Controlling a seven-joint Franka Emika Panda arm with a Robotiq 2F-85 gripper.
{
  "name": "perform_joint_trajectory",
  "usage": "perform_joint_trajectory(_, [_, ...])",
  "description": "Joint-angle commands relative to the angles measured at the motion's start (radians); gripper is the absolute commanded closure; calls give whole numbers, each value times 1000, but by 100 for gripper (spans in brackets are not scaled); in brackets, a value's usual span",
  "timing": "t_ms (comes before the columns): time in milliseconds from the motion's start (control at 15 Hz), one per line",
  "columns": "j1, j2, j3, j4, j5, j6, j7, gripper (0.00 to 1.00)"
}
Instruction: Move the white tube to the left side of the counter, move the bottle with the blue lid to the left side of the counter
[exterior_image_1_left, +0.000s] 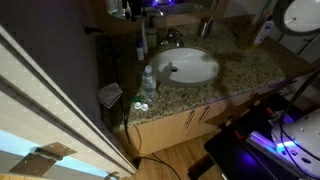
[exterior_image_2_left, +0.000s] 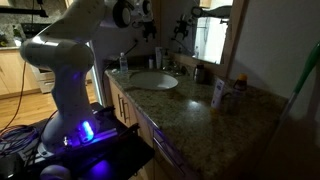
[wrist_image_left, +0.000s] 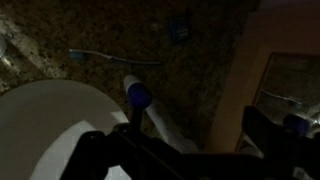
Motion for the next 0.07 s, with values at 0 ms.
perform_joint_trajectory(0, [0, 3, -1, 0, 0, 0, 0, 0])
